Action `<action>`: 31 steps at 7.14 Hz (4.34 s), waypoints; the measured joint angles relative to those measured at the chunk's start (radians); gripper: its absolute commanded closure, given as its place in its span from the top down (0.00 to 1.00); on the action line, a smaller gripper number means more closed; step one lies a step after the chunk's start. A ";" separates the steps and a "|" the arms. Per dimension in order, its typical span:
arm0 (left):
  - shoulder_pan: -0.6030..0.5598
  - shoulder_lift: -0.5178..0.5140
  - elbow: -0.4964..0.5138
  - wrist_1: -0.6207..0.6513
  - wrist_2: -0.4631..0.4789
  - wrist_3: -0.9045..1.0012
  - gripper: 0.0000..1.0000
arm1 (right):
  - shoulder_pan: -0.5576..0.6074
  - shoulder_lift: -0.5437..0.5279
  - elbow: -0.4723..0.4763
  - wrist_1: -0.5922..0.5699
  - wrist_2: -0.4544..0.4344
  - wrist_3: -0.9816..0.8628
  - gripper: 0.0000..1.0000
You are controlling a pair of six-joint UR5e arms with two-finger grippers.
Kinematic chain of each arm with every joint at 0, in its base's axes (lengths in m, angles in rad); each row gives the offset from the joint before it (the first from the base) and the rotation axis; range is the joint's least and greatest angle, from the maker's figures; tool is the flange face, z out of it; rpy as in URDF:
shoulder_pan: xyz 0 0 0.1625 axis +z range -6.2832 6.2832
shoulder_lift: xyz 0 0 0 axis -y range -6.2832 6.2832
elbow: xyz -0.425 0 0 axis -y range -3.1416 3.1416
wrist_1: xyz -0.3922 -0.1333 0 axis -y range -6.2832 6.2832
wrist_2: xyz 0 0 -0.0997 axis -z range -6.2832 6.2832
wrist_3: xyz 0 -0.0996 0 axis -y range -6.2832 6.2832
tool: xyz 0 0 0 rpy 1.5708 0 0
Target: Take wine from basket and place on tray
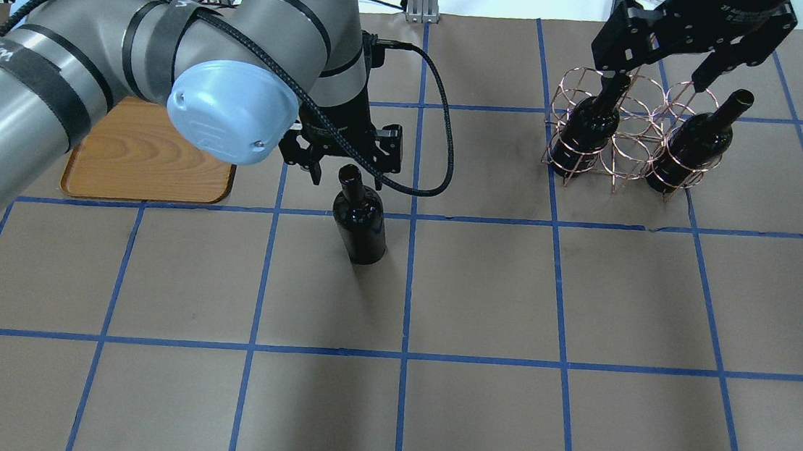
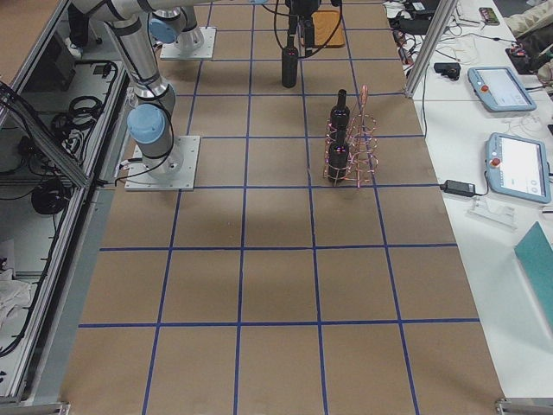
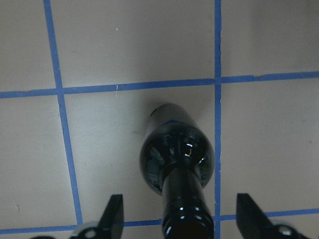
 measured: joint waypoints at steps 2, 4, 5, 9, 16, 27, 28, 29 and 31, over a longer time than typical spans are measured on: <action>0.001 0.004 0.002 0.000 -0.019 0.004 0.00 | 0.000 0.001 0.025 -0.008 0.011 0.010 1.00; 0.026 0.020 0.016 0.000 -0.019 0.030 0.00 | 0.000 -0.004 0.049 -0.007 0.004 0.070 1.00; 0.070 0.029 0.030 -0.003 -0.018 0.082 0.00 | 0.000 -0.006 0.053 -0.006 0.001 0.082 1.00; 0.362 0.014 0.128 -0.001 0.052 0.367 0.00 | 0.000 -0.007 0.061 -0.003 0.002 0.079 1.00; 0.648 -0.073 0.132 0.062 0.029 0.616 0.00 | 0.001 -0.013 0.096 -0.005 -0.045 0.091 1.00; 0.616 0.080 0.231 -0.206 0.029 0.564 1.00 | 0.000 -0.013 0.101 -0.015 -0.044 0.084 1.00; 0.596 0.116 0.246 -0.273 0.029 0.550 1.00 | 0.000 -0.013 0.101 -0.015 -0.044 0.083 1.00; 0.569 0.138 0.250 -0.302 0.031 0.531 1.00 | 0.000 -0.013 0.101 -0.015 -0.044 0.083 1.00; 0.475 0.168 0.245 -0.318 0.035 0.440 1.00 | 0.000 -0.013 0.101 -0.015 -0.045 0.083 1.00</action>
